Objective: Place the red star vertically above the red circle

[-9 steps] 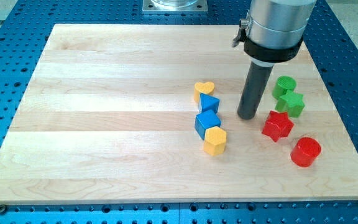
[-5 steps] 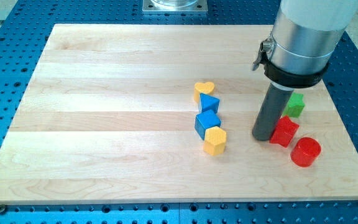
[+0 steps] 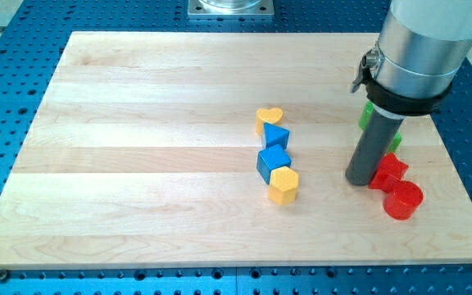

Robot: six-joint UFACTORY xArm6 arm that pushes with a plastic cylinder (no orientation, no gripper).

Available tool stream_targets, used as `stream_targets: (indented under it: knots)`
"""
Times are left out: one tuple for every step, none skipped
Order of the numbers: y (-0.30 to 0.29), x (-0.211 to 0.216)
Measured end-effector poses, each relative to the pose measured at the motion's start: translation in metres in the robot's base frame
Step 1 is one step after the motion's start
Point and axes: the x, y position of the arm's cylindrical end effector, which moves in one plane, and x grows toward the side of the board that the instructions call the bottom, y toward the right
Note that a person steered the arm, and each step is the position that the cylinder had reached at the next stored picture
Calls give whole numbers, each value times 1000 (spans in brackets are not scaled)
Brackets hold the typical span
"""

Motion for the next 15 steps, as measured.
stream_targets:
  knots:
    - [3,-2]
    - [3,-2]
    - [1,-2]
    - [-2,-2]
    - [-2,-10]
    - [-2,-11]
    - [-1,-12]
    - [0,-12]
    - [4,-12]
    - [9,-14]
    - [10,-15]
    - [10,-22]
    - [10,-29]
    - [8,-42]
    - [-8,-118]
